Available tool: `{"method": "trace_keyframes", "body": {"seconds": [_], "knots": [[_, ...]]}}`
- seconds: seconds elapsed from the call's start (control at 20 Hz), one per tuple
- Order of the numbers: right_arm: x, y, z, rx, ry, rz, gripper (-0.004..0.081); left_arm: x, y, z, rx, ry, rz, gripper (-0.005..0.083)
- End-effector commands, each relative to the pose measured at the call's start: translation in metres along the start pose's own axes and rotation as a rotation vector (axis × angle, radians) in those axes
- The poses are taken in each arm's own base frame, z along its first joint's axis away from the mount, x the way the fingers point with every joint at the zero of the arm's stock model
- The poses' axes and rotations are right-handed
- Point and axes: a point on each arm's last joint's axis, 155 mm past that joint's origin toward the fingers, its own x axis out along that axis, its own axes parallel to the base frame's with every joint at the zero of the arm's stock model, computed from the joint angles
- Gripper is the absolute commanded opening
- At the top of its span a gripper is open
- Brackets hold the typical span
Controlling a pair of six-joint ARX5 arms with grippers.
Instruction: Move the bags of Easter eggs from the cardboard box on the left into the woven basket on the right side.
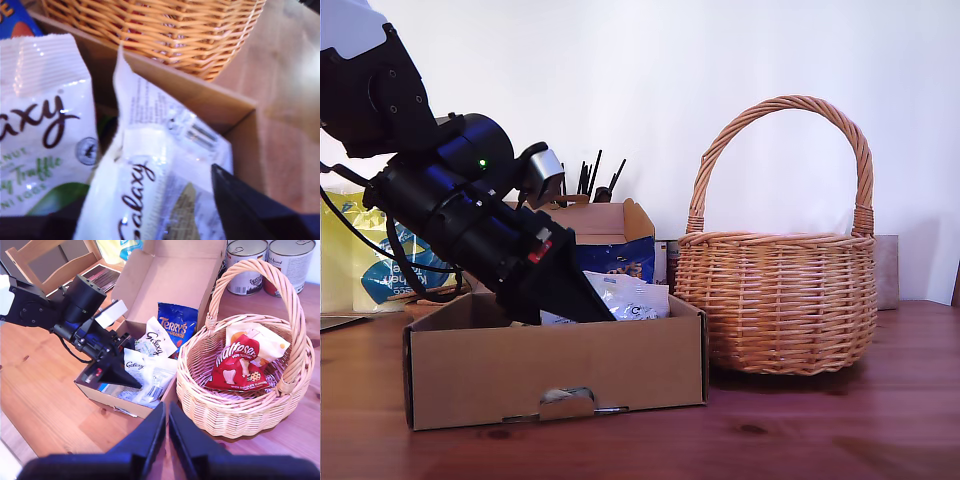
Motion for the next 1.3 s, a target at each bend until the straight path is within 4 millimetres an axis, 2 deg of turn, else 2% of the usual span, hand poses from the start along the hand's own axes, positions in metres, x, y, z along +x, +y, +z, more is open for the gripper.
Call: {"method": "trace_keyframes", "body": {"seconds": [0.0,0.1,0.2,0.35,0.5,0.7,0.9,1.05,1.15,1.25], "knots": [[-0.003,0.004,0.005,-0.017,-0.018,0.009,-0.0012,0.014,0.005,-0.021,-0.027,0.047,-0.006,0.0309],[-0.003,0.004,0.005,-0.017,-0.018,0.009,-0.0012,0.017,0.009,-0.027,-0.031,0.060,0.004,0.0215],[-0.003,0.004,0.005,-0.017,-0.018,0.009,-0.0012,0.016,0.012,-0.020,-0.013,0.035,0.010,0.0133],[-0.003,0.004,0.005,-0.017,-0.018,0.009,-0.0012,0.013,0.012,-0.008,0.002,0.006,-0.001,0.0057],[-0.003,0.004,0.005,-0.017,-0.018,0.008,-0.0012,0.003,0.010,0.010,0.026,-0.017,0.010,0.0054],[-0.003,0.004,0.005,-0.017,-0.018,0.008,-0.0012,-0.032,0.004,0.043,0.094,-0.082,0.051,0.0016],[-0.003,0.004,0.005,-0.017,-0.018,0.008,-0.0012,-0.071,-0.013,0.073,0.146,-0.149,0.086,0.0016],[-0.003,0.004,0.005,-0.017,-0.018,0.008,-0.0012,-0.094,-0.034,0.101,0.173,-0.242,0.059,0.0016],[-0.003,0.004,0.005,-0.017,-0.018,0.008,-0.0012,-0.093,-0.048,0.115,0.146,-0.290,0.015,0.0016],[-0.003,0.004,0.005,-0.017,-0.019,0.008,-0.0012,-0.081,-0.061,0.125,0.148,-0.311,-0.015,0.0016]]}}
